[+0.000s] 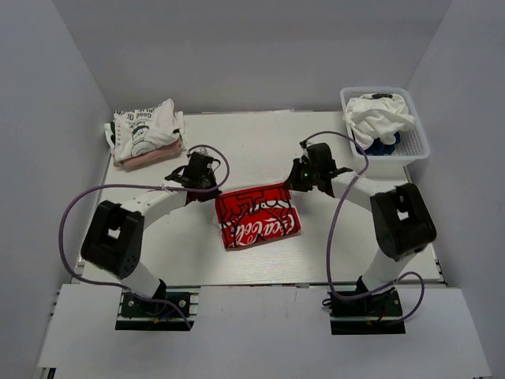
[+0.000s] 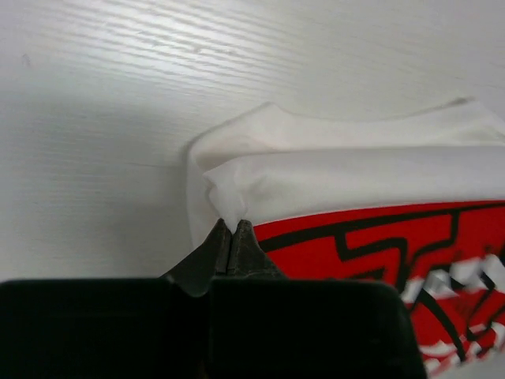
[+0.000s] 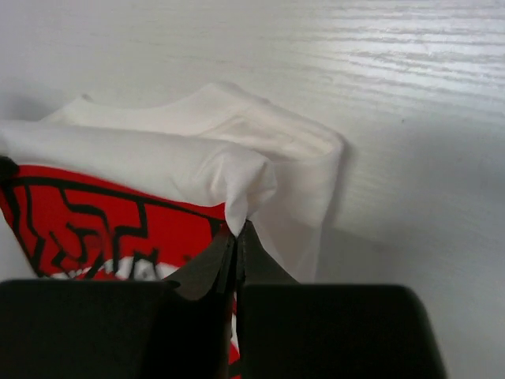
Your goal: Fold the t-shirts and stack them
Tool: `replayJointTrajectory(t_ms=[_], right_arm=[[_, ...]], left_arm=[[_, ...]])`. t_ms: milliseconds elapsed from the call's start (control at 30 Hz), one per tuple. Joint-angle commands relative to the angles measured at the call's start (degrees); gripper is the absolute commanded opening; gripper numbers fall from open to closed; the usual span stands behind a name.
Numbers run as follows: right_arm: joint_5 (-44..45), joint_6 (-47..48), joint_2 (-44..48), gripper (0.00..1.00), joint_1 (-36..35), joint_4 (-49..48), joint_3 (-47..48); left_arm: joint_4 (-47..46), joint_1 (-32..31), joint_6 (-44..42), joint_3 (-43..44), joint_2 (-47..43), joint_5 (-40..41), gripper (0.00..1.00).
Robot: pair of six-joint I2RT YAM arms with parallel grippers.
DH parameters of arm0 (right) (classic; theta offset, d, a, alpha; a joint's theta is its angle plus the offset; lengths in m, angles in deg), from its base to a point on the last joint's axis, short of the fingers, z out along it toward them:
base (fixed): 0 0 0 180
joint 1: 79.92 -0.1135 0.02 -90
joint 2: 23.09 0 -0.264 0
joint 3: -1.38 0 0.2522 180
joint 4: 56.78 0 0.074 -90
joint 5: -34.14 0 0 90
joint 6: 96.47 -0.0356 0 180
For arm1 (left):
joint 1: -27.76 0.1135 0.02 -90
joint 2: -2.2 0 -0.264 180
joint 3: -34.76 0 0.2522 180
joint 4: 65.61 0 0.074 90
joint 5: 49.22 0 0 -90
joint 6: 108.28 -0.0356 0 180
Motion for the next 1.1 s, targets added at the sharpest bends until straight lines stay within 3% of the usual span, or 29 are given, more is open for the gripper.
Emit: replayJointTrajectory(t_ms=[0, 233, 333, 500, 533, 567, 633, 667, 767, 867, 1067], right_arm=[[3.32, -0.37, -6.96, 0.0, 0.98, -0.65, 6.28], [7.11, 1.03, -16.81, 0.06, 1.33, 4.9, 14.91], [6.15, 2.26, -16.03, 0.2, 1.24, 4.47, 14.83], [3.25, 5.25, -11.13, 0.55, 1.07, 4.3, 15.97], [3.07, 5.25, -10.58, 0.62, 0.98, 4.29, 15.97], [2.89, 5.34, -9.97, 0.66, 1.07, 3.51, 15.19], [2.71, 5.08, -7.25, 0.89, 1.33, 3.76, 14.57], [3.41, 5.08, -5.59, 0.9, 1.25, 3.94, 13.78], [5.08, 4.12, -1.01, 0.9, 1.42, 3.86, 9.92], [6.31, 2.8, 3.3, 0.9, 1.24, 3.5, 5.87], [8.33, 2.0, 10.33, 0.9, 1.33, 3.41, -0.81]], left_arm=[[1.49, 1.02, 5.42, 1.68, 4.24, 10.65, 0.0], [4.91, 3.31, 6.22, 10.37, 17.08, 11.11, 0.0], [5.62, 3.31, 6.22, 11.43, 17.09, 10.5, 0.01], [6.15, 3.31, 3.86, 11.44, 11.48, 9.08, 0.92], [6.15, 3.31, 3.85, 11.44, 11.46, 9.08, 1.0], [7.11, 3.31, 3.85, 11.44, 10.07, 9.08, 1.0], [7.64, 3.31, 3.85, 9.69, 8.22, 8.47, 1.0], [7.64, 2.61, 3.85, 8.72, 7.08, 8.47, 1.0], [5.72, 2.08, 2.1, 2.75, 2.51, 4.71, 1.0], [0.62, 1.46, 0.95, -3.84, 0.56, -4.42, 1.0], [-4.04, -0.38, 0.95, -8.51, 1.27, -7.87, 1.0]])
